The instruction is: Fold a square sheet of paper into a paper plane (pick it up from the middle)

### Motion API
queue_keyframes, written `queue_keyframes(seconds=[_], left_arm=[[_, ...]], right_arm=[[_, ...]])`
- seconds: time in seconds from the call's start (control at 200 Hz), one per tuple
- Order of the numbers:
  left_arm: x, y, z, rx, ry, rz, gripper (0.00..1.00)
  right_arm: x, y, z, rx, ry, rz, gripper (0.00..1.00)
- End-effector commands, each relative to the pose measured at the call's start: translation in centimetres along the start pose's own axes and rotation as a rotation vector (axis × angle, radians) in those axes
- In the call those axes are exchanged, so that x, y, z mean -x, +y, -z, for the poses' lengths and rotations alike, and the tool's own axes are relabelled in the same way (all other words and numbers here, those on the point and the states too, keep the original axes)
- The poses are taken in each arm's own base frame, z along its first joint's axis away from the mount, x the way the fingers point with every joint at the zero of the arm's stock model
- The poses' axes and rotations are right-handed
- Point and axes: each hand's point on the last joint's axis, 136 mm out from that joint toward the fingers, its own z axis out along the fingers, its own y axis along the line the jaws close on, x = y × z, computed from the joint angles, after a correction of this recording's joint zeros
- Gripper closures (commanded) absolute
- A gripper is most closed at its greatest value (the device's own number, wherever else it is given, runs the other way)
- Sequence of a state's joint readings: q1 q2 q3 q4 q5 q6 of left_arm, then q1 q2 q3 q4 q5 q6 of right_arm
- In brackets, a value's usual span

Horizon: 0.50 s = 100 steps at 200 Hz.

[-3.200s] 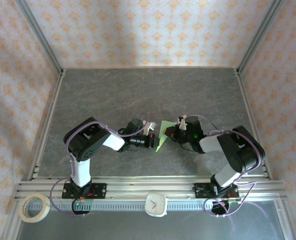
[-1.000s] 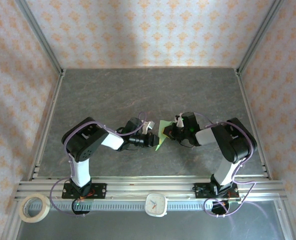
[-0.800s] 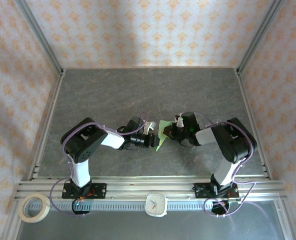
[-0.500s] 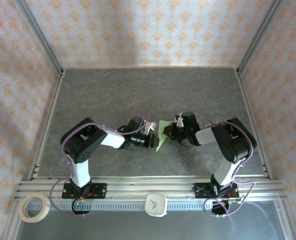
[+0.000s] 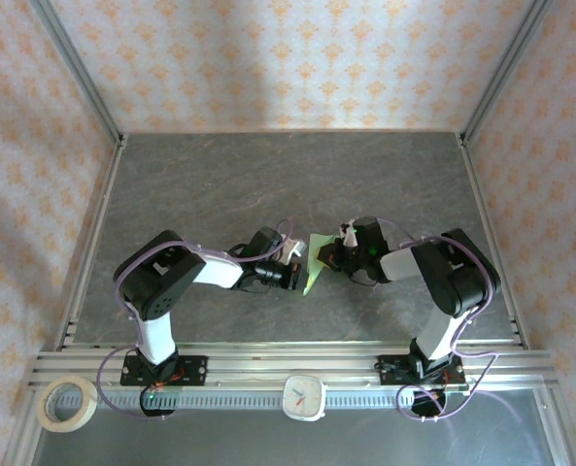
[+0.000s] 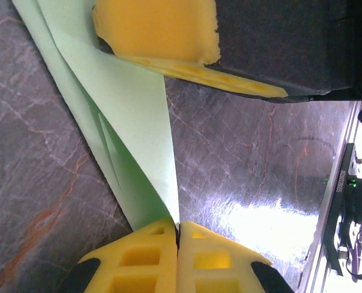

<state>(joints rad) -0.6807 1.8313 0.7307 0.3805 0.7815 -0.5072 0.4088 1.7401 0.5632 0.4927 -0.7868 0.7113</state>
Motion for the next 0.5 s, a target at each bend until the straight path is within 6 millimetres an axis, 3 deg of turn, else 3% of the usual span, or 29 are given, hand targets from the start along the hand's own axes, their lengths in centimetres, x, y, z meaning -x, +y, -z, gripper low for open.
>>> queue_keyframes(seconds=[0.0,0.115,0.34,0.395,0.495], left_arm=[[-5.2,2.0,0.1,0.086,0.165,0.074,0.85],[-4.0,2.1,1.1,0.142,0.108,0.057,0.77],[0.9,0.3,4.2,0.209,-0.101,0.027,0.65],[2.0,-0.5,4.5,0.193,-0.144,0.046,0.66],[3.6,-2.6,4.1,0.111,-0.162,0.029,0.82]], right_arm=[[-0.9,-6.7,-0.3,-0.245,-0.021,-0.070,1.00],[-1.0,-6.7,-0.3,-0.248,-0.019,-0.068,1.00],[-0.9,-6.6,-0.2,-0.252,-0.020,-0.067,1.00],[-1.0,-6.7,-0.3,-0.257,-0.017,-0.070,1.00],[-1.1,-6.9,-0.3,-0.262,-0.017,-0.071,1.00]])
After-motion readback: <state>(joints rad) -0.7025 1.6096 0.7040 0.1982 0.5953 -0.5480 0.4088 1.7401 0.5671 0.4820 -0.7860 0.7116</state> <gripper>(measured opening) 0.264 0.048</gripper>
